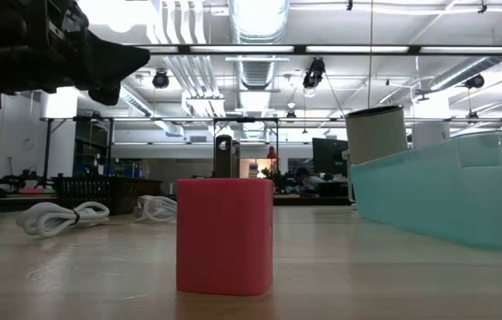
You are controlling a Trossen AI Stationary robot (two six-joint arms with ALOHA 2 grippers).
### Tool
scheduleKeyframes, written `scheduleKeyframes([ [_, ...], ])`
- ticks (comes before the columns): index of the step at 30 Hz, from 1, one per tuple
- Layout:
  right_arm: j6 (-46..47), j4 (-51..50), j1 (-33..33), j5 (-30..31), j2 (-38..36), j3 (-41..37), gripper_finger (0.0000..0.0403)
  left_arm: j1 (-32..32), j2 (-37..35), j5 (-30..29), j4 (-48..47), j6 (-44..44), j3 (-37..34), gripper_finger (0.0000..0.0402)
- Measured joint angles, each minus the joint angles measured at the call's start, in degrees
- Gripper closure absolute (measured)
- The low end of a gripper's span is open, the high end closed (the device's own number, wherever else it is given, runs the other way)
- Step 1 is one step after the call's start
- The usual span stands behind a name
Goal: Pick and place items into bin
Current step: Put the bottom card reader box into the red bin
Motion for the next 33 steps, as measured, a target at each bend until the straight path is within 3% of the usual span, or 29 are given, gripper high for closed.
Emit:
scheduleKeyframes([
  [24, 1.43, -2.09, 0.15, -1.08, 5.60, -0.01, 0.0306, 0.00, 0.00, 0.01, 0.13, 0.04, 0.00, 0.0391],
  [33, 1.41, -2.00, 0.15, 0.91, 5.60, -0.12, 0.0285, -0.01, 0.00, 0.00, 0.10, 0.04, 0.00, 0.0391],
])
